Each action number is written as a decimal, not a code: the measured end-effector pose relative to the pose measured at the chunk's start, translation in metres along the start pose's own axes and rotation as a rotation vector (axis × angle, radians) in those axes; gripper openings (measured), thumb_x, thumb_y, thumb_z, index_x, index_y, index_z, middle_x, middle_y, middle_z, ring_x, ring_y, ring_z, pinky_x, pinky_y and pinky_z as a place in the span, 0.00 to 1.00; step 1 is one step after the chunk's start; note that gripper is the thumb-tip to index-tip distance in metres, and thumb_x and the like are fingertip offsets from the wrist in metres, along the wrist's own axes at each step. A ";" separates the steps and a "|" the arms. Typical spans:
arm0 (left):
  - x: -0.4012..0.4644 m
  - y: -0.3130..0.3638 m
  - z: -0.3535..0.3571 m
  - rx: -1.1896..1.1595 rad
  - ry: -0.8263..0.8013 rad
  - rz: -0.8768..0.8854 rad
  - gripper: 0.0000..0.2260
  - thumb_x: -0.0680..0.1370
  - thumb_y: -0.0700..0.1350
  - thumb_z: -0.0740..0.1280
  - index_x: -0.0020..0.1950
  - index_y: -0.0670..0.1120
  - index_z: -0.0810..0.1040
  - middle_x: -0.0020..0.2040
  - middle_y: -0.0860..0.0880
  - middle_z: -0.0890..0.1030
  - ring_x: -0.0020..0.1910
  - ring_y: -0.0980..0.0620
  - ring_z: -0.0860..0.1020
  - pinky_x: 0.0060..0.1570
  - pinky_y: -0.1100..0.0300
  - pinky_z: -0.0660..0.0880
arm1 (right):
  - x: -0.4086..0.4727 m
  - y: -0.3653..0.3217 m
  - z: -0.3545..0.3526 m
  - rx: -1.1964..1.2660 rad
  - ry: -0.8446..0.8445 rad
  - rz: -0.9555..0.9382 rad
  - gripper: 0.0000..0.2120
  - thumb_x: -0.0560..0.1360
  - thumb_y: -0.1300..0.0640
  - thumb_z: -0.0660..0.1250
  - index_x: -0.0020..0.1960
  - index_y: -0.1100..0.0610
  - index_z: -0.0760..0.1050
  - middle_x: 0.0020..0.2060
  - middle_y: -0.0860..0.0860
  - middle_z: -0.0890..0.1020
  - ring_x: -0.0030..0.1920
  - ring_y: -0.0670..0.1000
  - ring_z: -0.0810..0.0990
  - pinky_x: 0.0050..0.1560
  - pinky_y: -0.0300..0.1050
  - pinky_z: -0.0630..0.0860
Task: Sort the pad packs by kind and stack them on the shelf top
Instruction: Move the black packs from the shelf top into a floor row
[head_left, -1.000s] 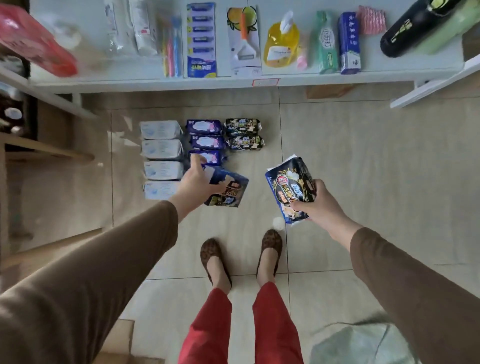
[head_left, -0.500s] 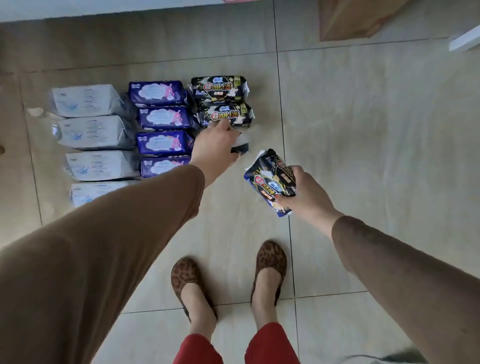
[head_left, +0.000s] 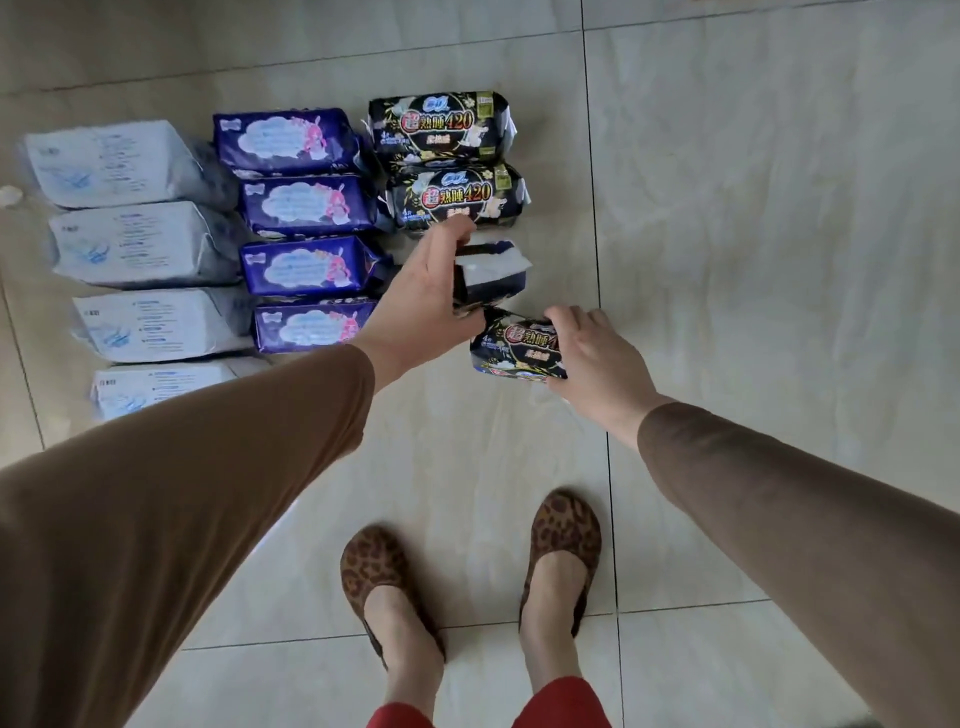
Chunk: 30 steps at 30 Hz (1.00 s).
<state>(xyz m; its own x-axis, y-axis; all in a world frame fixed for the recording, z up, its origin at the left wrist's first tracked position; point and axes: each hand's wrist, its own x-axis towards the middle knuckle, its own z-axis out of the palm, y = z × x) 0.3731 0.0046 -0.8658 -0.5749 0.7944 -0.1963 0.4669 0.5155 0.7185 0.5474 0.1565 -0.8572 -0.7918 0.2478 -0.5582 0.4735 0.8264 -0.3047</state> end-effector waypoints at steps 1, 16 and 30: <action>0.003 0.002 0.002 -0.012 -0.017 -0.016 0.33 0.69 0.43 0.72 0.69 0.47 0.61 0.61 0.47 0.72 0.58 0.48 0.74 0.57 0.53 0.75 | 0.003 -0.001 0.001 -0.034 0.008 -0.006 0.28 0.71 0.57 0.74 0.67 0.55 0.65 0.58 0.52 0.74 0.60 0.56 0.70 0.45 0.54 0.78; -0.008 -0.037 -0.012 0.253 -0.086 -0.086 0.26 0.75 0.50 0.72 0.70 0.50 0.66 0.58 0.45 0.77 0.57 0.43 0.74 0.49 0.50 0.76 | 0.018 -0.006 0.022 0.031 0.076 0.026 0.30 0.68 0.60 0.76 0.66 0.58 0.67 0.60 0.55 0.71 0.60 0.57 0.68 0.50 0.52 0.77; -0.003 -0.040 -0.025 0.350 -0.004 -0.072 0.21 0.76 0.42 0.70 0.68 0.45 0.70 0.62 0.44 0.73 0.60 0.42 0.71 0.60 0.50 0.69 | 0.033 -0.032 0.027 0.240 0.237 0.065 0.24 0.72 0.65 0.69 0.66 0.58 0.68 0.59 0.55 0.73 0.54 0.58 0.75 0.42 0.48 0.73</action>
<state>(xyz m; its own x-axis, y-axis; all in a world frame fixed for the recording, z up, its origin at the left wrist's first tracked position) 0.3394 -0.0269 -0.8774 -0.6125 0.7528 -0.2413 0.6274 0.6486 0.4310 0.5169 0.1250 -0.8863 -0.8114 0.4296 -0.3962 0.5807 0.6697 -0.4630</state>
